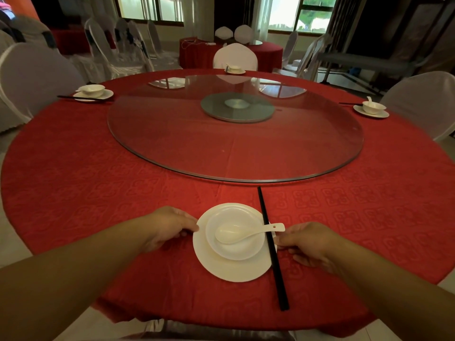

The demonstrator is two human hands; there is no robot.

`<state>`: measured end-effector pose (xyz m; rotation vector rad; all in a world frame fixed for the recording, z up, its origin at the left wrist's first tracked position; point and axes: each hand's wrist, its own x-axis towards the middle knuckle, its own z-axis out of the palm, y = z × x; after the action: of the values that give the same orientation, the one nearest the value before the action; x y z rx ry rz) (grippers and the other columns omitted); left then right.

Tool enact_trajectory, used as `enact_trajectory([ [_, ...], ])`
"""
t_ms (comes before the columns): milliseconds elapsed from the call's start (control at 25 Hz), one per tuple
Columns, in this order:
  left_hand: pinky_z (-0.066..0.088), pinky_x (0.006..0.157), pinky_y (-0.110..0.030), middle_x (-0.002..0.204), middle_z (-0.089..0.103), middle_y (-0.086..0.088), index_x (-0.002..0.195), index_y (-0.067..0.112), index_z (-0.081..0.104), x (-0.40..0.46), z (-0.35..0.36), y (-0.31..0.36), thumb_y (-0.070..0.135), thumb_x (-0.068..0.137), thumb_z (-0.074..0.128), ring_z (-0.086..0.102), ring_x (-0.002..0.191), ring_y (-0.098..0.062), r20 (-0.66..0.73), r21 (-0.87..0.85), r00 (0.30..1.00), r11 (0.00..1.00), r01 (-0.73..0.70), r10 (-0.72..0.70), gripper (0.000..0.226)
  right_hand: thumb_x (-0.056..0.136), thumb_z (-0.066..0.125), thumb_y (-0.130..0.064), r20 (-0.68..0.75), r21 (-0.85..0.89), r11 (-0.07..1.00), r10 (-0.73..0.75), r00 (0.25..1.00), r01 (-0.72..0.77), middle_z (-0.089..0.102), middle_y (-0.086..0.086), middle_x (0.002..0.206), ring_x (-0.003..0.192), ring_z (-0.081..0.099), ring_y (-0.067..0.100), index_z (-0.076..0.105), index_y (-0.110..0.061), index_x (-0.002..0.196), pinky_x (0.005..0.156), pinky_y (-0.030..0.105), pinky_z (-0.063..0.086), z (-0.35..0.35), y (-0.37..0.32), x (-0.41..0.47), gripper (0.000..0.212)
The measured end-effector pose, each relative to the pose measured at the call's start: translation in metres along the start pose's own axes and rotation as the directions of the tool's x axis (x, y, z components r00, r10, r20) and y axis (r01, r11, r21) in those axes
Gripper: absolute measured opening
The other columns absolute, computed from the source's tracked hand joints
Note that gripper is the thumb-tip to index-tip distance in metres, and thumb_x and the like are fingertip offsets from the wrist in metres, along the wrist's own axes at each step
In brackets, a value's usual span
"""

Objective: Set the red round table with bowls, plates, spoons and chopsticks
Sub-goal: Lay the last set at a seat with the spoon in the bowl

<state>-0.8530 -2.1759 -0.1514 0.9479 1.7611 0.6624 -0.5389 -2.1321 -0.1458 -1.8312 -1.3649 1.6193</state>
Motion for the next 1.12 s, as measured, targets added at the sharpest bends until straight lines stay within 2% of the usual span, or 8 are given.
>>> enact_trajectory([
  [280, 0.047, 0.060, -0.020, 0.077, 0.074, 0.000, 0.088, 0.011, 0.083, -0.004, 0.000, 0.002, 0.008, 0.079, 0.076, 0.059, 0.072, -0.011, -0.018, 0.003, 1.000, 1.000, 0.010, -0.009, 0.011, 0.080, 0.083, -0.020, 0.011, -0.030, 1.000, 0.000, 1.000, 0.001, 0.070, -0.008, 0.062, 0.065, 0.061, 0.005, 0.079, -0.013, 0.093, 0.056, 0.020, 0.051, 0.000, -0.003, -0.002, 0.015],
  [440, 0.051, 0.068, -0.023, 0.093, 0.075, -0.008, 0.097, 0.006, 0.079, -0.014, -0.004, 0.011, 0.011, 0.087, 0.073, 0.062, 0.079, -0.014, -0.007, 0.018, 1.000, 1.000, 0.026, -0.026, 0.013, 0.087, 0.076, -0.025, 0.046, -0.058, 0.998, -0.017, 0.999, 0.020, 0.074, -0.001, 0.077, 0.065, 0.061, 0.007, 0.077, -0.011, 0.095, 0.061, 0.023, 0.056, -0.003, -0.002, -0.005, 0.016],
  [520, 0.051, 0.068, -0.028, 0.088, 0.071, -0.011, 0.093, 0.002, 0.074, -0.027, -0.009, 0.021, 0.018, 0.092, 0.070, 0.060, 0.076, -0.017, -0.053, 0.121, 0.999, 0.993, 0.012, -0.006, 0.016, 0.093, 0.069, -0.029, 0.069, -0.037, 0.999, -0.009, 0.998, 0.012, 0.075, 0.003, 0.086, 0.069, 0.062, 0.011, 0.073, -0.012, 0.098, 0.065, 0.028, 0.057, -0.010, -0.003, -0.011, 0.018],
  [640, 0.050, 0.071, -0.026, 0.086, 0.073, -0.006, 0.092, 0.006, 0.075, -0.056, -0.014, 0.048, 0.020, 0.090, 0.072, 0.064, 0.078, -0.017, -0.109, 0.440, 0.979, 0.892, -0.107, 0.171, 0.014, 0.095, 0.065, -0.025, 0.064, -0.099, 0.990, -0.098, 0.993, 0.104, 0.069, 0.005, 0.080, 0.063, 0.059, 0.013, 0.067, -0.013, 0.089, 0.055, 0.025, 0.052, -0.028, -0.011, -0.026, 0.014],
  [840, 0.050, 0.063, -0.017, 0.075, 0.076, 0.008, 0.080, 0.024, 0.076, -0.143, 0.036, 0.149, 0.028, 0.085, 0.074, 0.067, 0.069, -0.001, -0.055, 0.563, 0.929, 0.780, -0.273, 0.365, 0.006, 0.090, 0.071, -0.022, 0.052, -0.406, 0.801, -0.461, 0.886, 0.440, 0.058, -0.009, 0.063, 0.051, 0.048, -0.004, 0.065, -0.021, 0.075, 0.052, 0.014, 0.040, -0.122, -0.048, -0.106, 0.016],
  [920, 0.047, 0.059, -0.015, 0.072, 0.074, 0.008, 0.077, 0.024, 0.074, -0.183, 0.074, 0.205, 0.031, 0.085, 0.074, 0.064, 0.064, 0.001, -0.018, 0.608, 0.892, 0.713, -0.348, 0.451, 0.010, 0.089, 0.071, -0.029, 0.033, -0.507, 0.714, -0.543, 0.839, 0.483, 0.059, -0.009, 0.062, 0.053, 0.051, -0.004, 0.061, -0.023, 0.071, 0.057, 0.018, 0.041, -0.174, -0.070, -0.154, 0.021],
  [1000, 0.046, 0.064, -0.020, 0.069, 0.070, 0.012, 0.074, 0.026, 0.070, -0.218, 0.115, 0.259, 0.033, 0.086, 0.073, 0.060, 0.062, 0.002, 0.030, 0.646, 0.837, 0.628, -0.434, 0.547, 0.014, 0.088, 0.070, -0.033, 0.011, -0.594, 0.634, -0.609, 0.793, 0.496, 0.065, -0.005, 0.070, 0.066, 0.060, 0.010, 0.062, -0.022, 0.074, 0.066, 0.029, 0.046, -0.225, -0.087, -0.198, 0.019],
  [1120, 0.049, 0.070, -0.026, 0.069, 0.066, 0.016, 0.076, 0.029, 0.068, -0.253, 0.172, 0.327, 0.040, 0.086, 0.073, 0.060, 0.066, -0.001, 0.074, 0.663, 0.760, 0.538, -0.521, 0.645, 0.016, 0.088, 0.068, -0.037, 0.004, -0.688, 0.542, -0.662, 0.750, 0.482, 0.071, -0.002, 0.079, 0.076, 0.065, 0.018, 0.065, -0.017, 0.079, 0.070, 0.033, 0.049, -0.300, -0.103, -0.243, 0.022],
])
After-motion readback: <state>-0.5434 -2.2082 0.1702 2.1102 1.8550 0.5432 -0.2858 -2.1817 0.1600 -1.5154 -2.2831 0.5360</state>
